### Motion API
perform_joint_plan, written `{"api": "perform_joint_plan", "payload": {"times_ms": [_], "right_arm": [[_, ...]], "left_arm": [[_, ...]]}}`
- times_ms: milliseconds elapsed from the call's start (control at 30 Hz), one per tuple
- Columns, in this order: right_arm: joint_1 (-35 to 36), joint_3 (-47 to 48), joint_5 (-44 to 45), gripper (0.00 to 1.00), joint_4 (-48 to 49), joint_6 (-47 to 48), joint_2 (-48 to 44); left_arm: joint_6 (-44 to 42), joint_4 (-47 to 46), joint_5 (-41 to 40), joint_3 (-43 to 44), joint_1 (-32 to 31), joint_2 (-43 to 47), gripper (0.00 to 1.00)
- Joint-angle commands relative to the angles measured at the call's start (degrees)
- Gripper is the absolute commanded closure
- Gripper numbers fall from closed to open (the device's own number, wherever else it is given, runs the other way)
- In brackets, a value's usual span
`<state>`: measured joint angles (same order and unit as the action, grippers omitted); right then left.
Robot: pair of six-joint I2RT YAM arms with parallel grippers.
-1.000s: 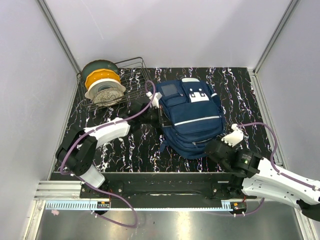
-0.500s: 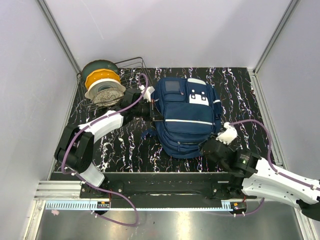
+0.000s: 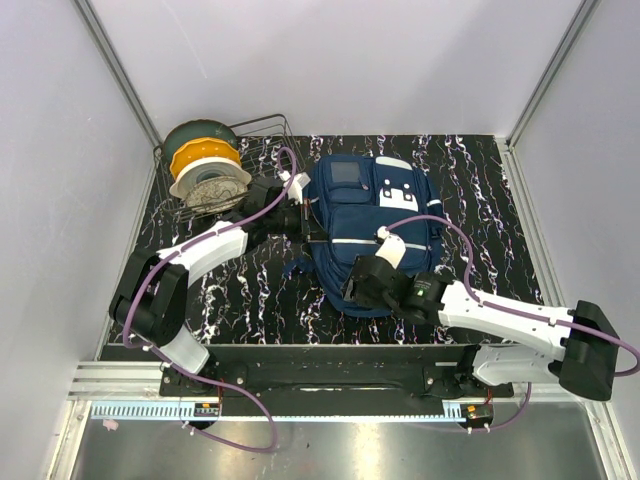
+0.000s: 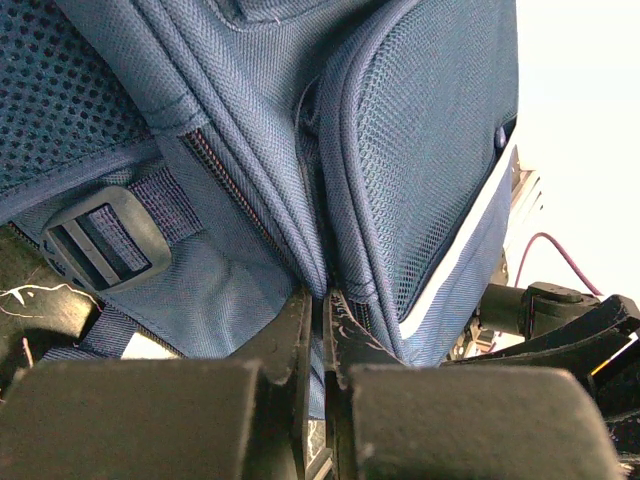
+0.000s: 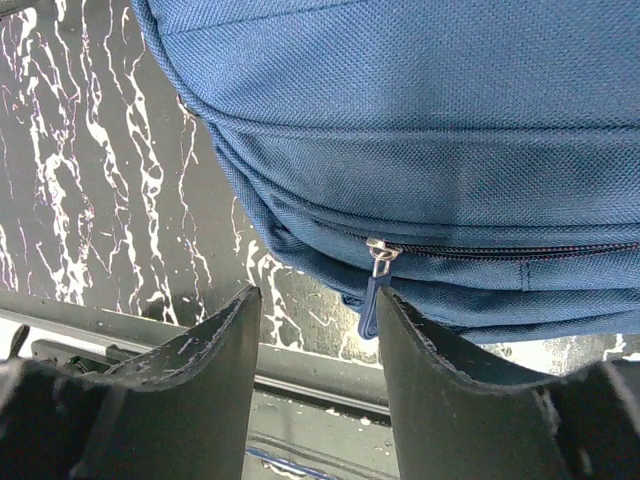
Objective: Pack the student bag
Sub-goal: Zip the student bag at the center of the board.
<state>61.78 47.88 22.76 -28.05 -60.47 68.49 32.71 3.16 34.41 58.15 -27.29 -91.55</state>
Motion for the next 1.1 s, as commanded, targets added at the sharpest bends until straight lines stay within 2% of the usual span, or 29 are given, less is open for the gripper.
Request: {"api": "perform_joint_plan", "payload": {"times_ms": [0, 233, 533, 667, 800, 833, 900, 933, 1067], "right_arm": [[0.01, 1.69, 0.52, 0.46, 0.03, -1.4, -0.46], [-0.08, 3.18, 0.44, 0.51, -2.87, -2.37, 2.96], [0.01, 5.47, 4.3, 0.53, -7.45, -3.61, 6.92], [-0.08, 5.83, 5.62, 0.6, -8.95, -3.87, 7.62], [-0.08, 4.24, 6.06, 0.72, -6.67, -3.43, 7.45], [0.01, 4.24, 6.33, 0.81, -6.75, -3.17, 7.71], [-0.08, 4.59, 7.38, 0.89, -7.36, -2.73, 7.98], [-0.08, 4.59, 7.9, 0.98, -8.06, -2.38, 7.72], [0.01, 4.42, 11.77, 1.0, -11.49, -2.11, 5.96]], "left_arm": [[0.95, -5.0, 2.33, 1.26, -0.84, 3.04, 1.0], [1.92, -5.97, 2.94, 1.44, -0.84, 2.95, 1.0], [2.18, -5.97, 3.29, 1.97, -0.84, 3.13, 1.0], [2.18, -5.97, 3.47, 2.05, -0.84, 3.13, 1.0], [2.27, -6.23, 3.82, 2.05, -0.84, 3.39, 1.0], [2.27, -6.23, 4.17, 2.05, -0.84, 3.31, 1.0], [2.1, -5.8, 4.08, 2.05, -0.84, 3.39, 1.0], [1.75, -5.71, 4.08, 2.05, -0.84, 3.48, 1.0], [0.78, -4.57, 4.0, 2.05, -0.84, 3.39, 1.0]]}}
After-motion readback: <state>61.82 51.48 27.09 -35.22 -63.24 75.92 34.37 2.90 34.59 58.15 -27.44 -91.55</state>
